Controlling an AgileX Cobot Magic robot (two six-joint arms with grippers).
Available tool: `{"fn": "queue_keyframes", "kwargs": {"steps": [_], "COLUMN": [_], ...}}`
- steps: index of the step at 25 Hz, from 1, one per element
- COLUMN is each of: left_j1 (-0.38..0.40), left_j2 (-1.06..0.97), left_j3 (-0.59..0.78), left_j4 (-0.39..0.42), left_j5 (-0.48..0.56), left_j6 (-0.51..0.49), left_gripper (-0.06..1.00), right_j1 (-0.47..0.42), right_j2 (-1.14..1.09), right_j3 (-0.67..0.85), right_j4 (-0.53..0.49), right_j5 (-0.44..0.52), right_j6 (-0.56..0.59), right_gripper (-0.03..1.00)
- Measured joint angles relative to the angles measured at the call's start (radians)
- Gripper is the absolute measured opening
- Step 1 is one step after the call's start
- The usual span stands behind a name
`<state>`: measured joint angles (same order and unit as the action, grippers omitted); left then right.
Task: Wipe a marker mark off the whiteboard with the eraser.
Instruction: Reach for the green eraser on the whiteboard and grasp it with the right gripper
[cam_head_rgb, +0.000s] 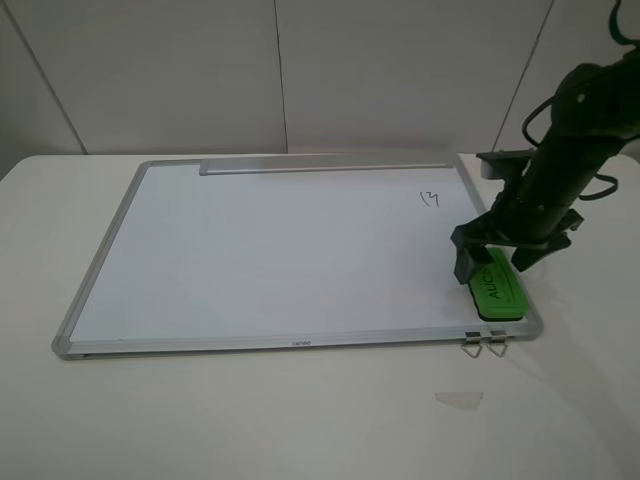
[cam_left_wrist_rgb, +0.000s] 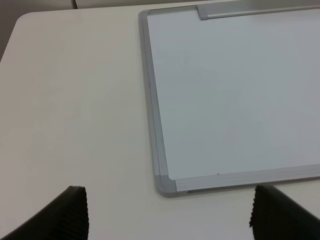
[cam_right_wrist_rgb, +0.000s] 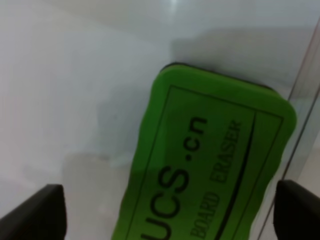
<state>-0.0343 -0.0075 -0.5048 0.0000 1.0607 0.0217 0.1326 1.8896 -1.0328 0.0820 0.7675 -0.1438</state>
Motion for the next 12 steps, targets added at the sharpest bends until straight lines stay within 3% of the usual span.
{"fn": "queue_keyframes", "kwargs": {"steps": [12], "left_j1": [0.000], "left_j2": [0.000], "left_j3": [0.000], "left_j4": [0.000], "left_j5": [0.000], "left_j6": [0.000], "left_gripper": [0.68], "right_j1": [0.000], "right_j2": [0.018], "right_j3": [0.000], "right_j4": [-0.008], "right_j5": [-0.022], "right_j6": [0.116], "right_gripper": [0.82]}}
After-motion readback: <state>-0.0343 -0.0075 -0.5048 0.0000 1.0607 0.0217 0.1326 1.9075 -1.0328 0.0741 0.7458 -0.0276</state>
